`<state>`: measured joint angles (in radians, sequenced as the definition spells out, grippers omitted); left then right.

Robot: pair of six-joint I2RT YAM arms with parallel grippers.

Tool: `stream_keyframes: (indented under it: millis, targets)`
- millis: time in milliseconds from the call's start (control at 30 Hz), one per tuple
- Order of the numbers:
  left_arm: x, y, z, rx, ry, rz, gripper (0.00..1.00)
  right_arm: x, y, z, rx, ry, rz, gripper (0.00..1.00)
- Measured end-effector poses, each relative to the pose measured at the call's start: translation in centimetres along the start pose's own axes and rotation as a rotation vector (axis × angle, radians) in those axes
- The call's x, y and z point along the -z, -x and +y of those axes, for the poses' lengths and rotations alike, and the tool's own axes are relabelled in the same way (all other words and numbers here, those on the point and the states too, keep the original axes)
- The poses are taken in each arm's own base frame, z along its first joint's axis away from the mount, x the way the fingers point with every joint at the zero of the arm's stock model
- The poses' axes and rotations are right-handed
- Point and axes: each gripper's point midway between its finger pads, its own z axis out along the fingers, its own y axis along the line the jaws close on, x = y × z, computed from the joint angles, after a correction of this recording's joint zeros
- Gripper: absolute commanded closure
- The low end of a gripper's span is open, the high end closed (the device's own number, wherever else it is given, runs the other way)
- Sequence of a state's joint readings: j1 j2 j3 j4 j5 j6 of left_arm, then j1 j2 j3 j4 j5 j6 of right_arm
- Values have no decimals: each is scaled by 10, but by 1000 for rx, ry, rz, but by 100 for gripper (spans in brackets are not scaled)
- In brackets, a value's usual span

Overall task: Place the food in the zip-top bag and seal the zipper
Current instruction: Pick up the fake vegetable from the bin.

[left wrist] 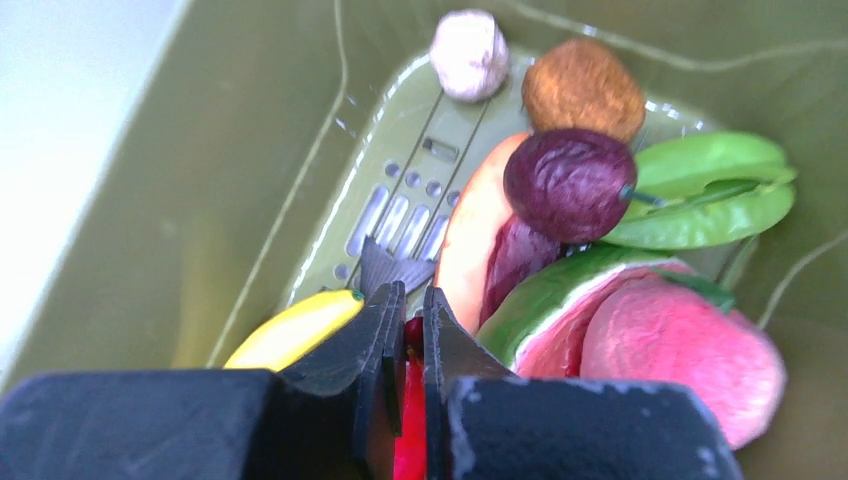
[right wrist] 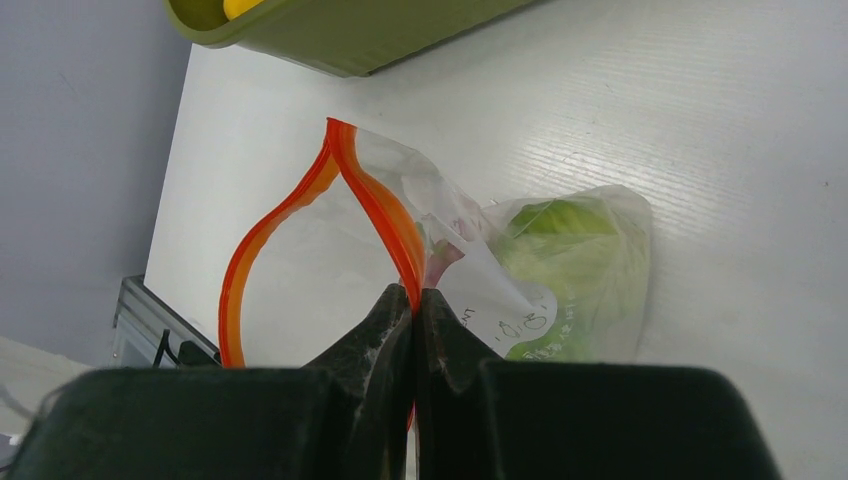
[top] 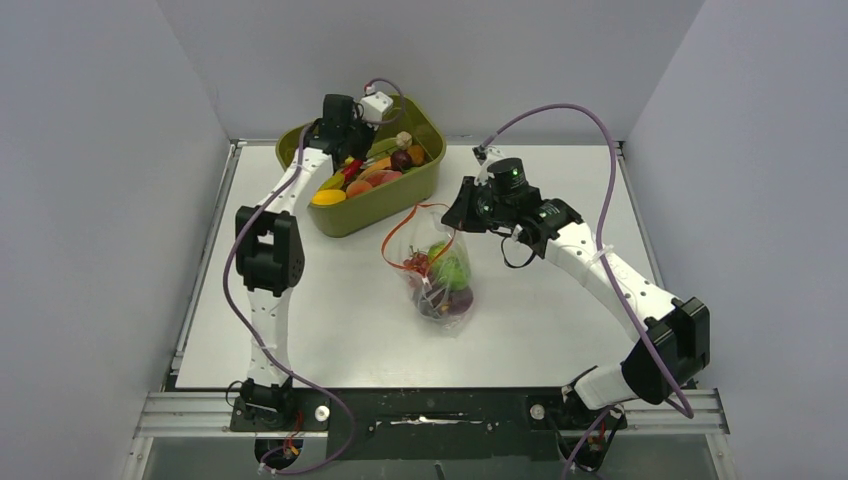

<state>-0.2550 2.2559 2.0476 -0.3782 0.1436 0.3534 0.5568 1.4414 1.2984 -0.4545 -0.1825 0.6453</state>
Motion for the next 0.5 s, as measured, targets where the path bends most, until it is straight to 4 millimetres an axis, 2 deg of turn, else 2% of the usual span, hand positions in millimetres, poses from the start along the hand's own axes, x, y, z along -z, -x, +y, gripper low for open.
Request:
stream_keyframes:
  millis: [133,267,500]
  targets:
    - [19,31,1,11,20,-75,100,1,-6,-4,-7,-9,4,100]
    - [34,51,3,22,45,-123,100,0,-7,-5,-17,-11,6,100]
    - [58,60,4,65,92,-189,100,0,-5,-3,-21,-7,-2,100]
